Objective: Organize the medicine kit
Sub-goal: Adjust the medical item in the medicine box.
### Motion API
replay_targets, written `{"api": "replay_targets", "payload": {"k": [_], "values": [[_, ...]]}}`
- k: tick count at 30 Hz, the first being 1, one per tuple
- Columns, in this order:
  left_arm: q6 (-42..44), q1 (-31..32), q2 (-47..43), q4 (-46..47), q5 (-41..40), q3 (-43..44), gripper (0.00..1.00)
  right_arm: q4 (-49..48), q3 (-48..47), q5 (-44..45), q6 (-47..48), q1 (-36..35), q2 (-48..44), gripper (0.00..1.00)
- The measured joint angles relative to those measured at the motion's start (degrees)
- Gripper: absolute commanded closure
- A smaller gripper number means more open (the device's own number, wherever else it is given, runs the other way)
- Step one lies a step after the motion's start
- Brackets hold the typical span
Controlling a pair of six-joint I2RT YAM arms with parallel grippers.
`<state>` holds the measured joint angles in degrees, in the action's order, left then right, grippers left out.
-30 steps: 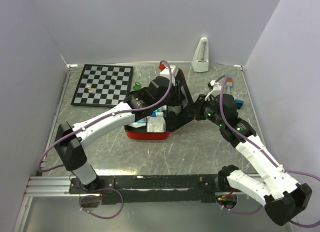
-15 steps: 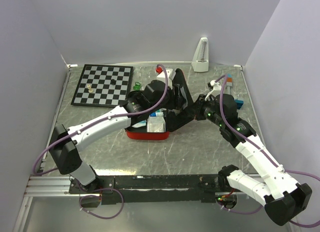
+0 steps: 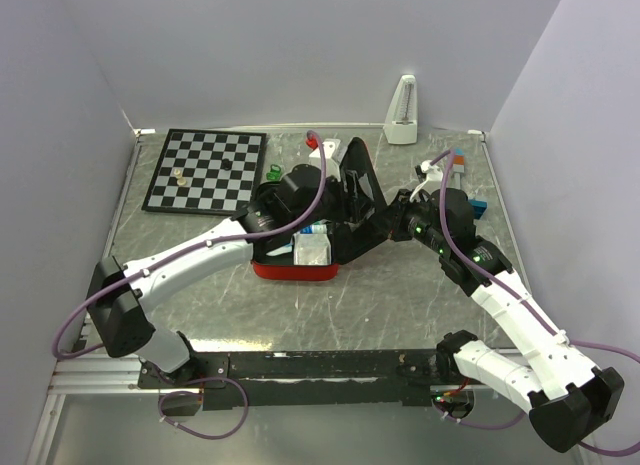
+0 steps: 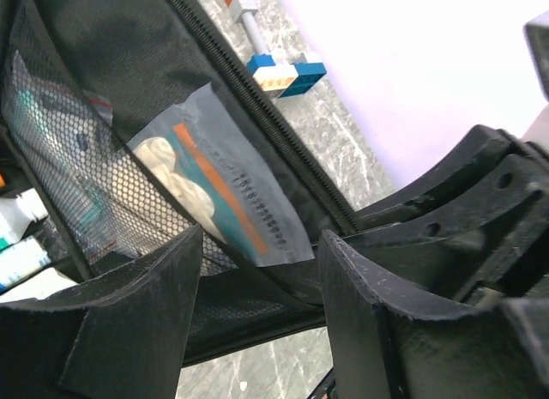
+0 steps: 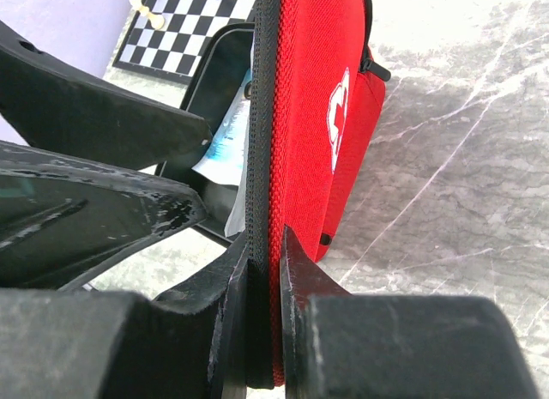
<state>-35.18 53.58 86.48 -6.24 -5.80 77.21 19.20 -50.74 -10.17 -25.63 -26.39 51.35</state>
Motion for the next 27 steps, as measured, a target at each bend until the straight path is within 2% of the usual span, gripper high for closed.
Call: {"api": "replay_targets", "payload": {"k": [5,13,22,27], "values": [[0.1,0.4,0.2,0.0,-0.1,0.7,0.41,0.0,0.0,0.0,0.0,0.0,0.0,0.86],[1.0,1.3,5.3,-3.7,-2.4,6.2,0.63,0.0,0.0,0.1,0.0,0.0,0.0,0.86],[1.6,1.4,6.3,-5.9,-4.8,7.7,0.69,0.2,0.0,0.4,0.0,0.0,-0.2,0.86],[1.7,1.4,7.1,-6.6,-5.2,8.5,0.75,0.2,0.0,0.5,0.0,0.0,-0.2,0.86]]}}
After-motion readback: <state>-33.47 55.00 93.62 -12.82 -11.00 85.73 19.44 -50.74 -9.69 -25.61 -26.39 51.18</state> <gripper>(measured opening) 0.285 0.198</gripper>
